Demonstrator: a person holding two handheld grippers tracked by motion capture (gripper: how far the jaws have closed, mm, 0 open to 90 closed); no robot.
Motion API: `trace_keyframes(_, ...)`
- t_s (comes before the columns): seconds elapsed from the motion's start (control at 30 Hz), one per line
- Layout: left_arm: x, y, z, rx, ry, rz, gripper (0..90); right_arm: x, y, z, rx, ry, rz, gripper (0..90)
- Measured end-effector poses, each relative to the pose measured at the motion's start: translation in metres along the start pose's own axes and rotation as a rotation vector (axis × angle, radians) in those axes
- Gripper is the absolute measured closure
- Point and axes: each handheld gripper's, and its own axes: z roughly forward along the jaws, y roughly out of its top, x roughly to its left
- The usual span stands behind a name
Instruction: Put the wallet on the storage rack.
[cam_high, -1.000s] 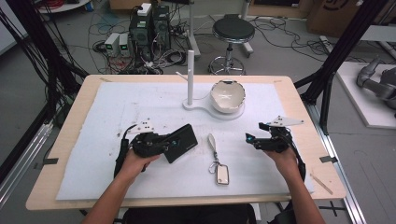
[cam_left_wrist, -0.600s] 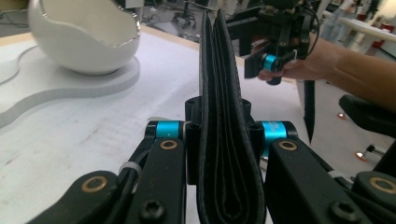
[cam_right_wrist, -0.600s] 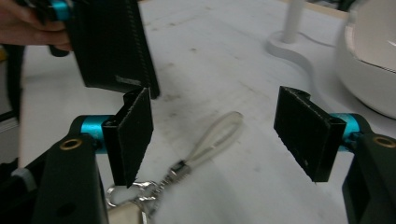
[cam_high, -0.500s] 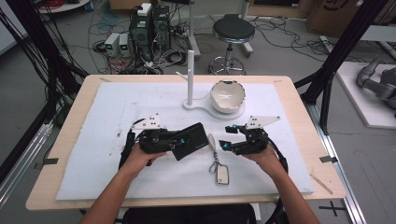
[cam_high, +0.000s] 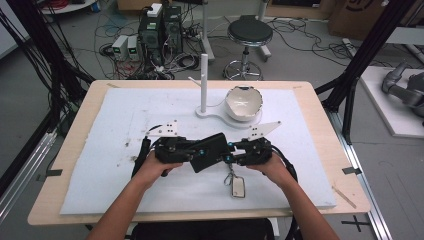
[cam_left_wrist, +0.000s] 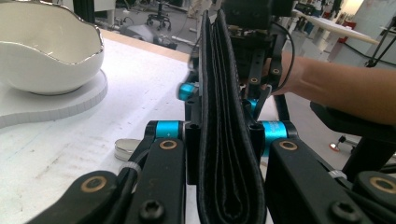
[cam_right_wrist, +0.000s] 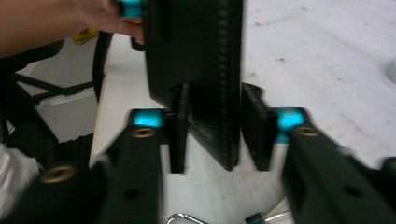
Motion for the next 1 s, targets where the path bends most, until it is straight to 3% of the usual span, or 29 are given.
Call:
trace_keyframes(0.07, 0.001, 0.0, -0.001, 0.001, 0.005, -0.014, 73.6, 0.002, 0.001, -0.001, -0.002, 0.006, -0.019, 76.6)
trace_keyframes(0.1, 0.002, 0.0, -0.001, 0.001, 0.016, -0.027, 67.4, 0.002, 0.001, -0.003, -0.004, 0.004, -0.032, 78.9)
trace_keyframes(0.13, 0.003, 0.0, -0.002, 0.0, 0.043, -0.052, 55.7, 0.004, 0.002, -0.003, 0.001, -0.002, -0.044, 80.3)
trace_keyframes(0.17, 0.005, 0.0, -0.003, -0.005, 0.064, -0.095, 50.8, 0.005, 0.002, -0.004, 0.005, -0.023, -0.058, 80.6)
trace_keyframes(0.2, 0.007, 0.0, -0.005, -0.008, 0.076, -0.123, 48.7, 0.005, 0.002, -0.004, 0.01, -0.036, -0.068, 80.9)
trace_keyframes(0.27, 0.009, 0.0, -0.01, -0.021, 0.098, -0.128, 47.9, 0.005, 0.001, -0.005, 0.013, -0.041, -0.069, 81.1)
trace_keyframes(0.43, 0.009, -0.003, -0.018, -0.013, 0.1, -0.078, 57.6, 0.006, 0.002, -0.007, 0.013, -0.062, -0.09, 81.2)
trace_keyframes(0.47, 0.008, -0.003, -0.018, -0.006, 0.099, -0.061, 62.5, 0.005, 0.002, -0.007, 0.014, -0.065, -0.091, 81.2)
trace_keyframes(0.5, 0.007, -0.003, -0.018, 0.003, 0.095, -0.041, 74.5, 0.005, 0.002, -0.007, 0.024, -0.063, -0.085, 81.0)
trace_keyframes(0.57, 0.004, -0.004, -0.018, -0.003, 0.086, -0.003, 75.4, 0.004, 0.002, -0.008, 0.021, -0.061, -0.075, 80.8)
trace_keyframes(0.63, 0.004, -0.004, -0.019, -0.025, 0.064, -0.003, 76.3, 0.002, 0.002, -0.01, 0.004, -0.044, -0.055, 78.5)
trace_keyframes(0.7, 0.004, -0.005, -0.02, -0.054, 0.042, -0.015, 76.7, -0.001, 0.002, -0.013, -0.05, -0.019, -0.007, 67.0)
trace_keyframes(0.73, 0.004, -0.006, -0.02, -0.06, 0.034, -0.021, 76.7, -0.001, 0.002, -0.013, -0.05, -0.019, -0.007, 67.0)
trace_keyframes(0.8, 0.004, -0.007, -0.02, -0.064, 0.017, -0.025, 76.7, -0.002, 0.002, -0.014, -0.071, -0.018, -0.002, 58.4)
trace_keyframes(0.9, 0.004, -0.008, -0.019, -0.075, -0.012, -0.026, 76.7, -0.002, 0.003, -0.013, -0.097, -0.001, -0.008, 59.1)
trace_keyframes(1.0, 0.005, -0.008, -0.018, -0.082, -0.009, -0.048, 76.6, -0.001, 0.005, -0.012, -0.107, 0.037, -0.027, 74.4)
